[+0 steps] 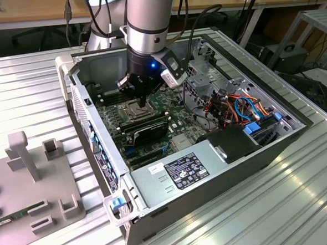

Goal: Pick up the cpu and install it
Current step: 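Install the second cpu locking lever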

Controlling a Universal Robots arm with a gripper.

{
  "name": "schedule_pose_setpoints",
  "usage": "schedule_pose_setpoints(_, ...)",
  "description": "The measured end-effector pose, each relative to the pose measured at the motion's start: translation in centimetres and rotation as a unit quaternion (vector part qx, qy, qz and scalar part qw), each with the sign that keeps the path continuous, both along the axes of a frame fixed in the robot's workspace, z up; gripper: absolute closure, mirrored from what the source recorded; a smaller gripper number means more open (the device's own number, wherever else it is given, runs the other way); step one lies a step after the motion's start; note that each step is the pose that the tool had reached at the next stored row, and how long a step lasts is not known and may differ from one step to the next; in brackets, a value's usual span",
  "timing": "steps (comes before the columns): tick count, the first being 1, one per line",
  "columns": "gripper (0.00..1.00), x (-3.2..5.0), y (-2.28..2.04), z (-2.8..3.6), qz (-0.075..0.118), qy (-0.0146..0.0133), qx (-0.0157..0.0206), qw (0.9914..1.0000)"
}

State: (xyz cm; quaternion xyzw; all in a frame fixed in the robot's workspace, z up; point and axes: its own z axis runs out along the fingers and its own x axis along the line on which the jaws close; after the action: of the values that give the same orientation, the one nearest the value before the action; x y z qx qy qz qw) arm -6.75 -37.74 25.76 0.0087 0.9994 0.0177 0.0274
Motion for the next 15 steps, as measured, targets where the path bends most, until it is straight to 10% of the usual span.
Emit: schedule_pose_setpoints(15, 0.89, -0.79, 0.11, -1.4, 0.0, 0.0, -0.001, 1.0)
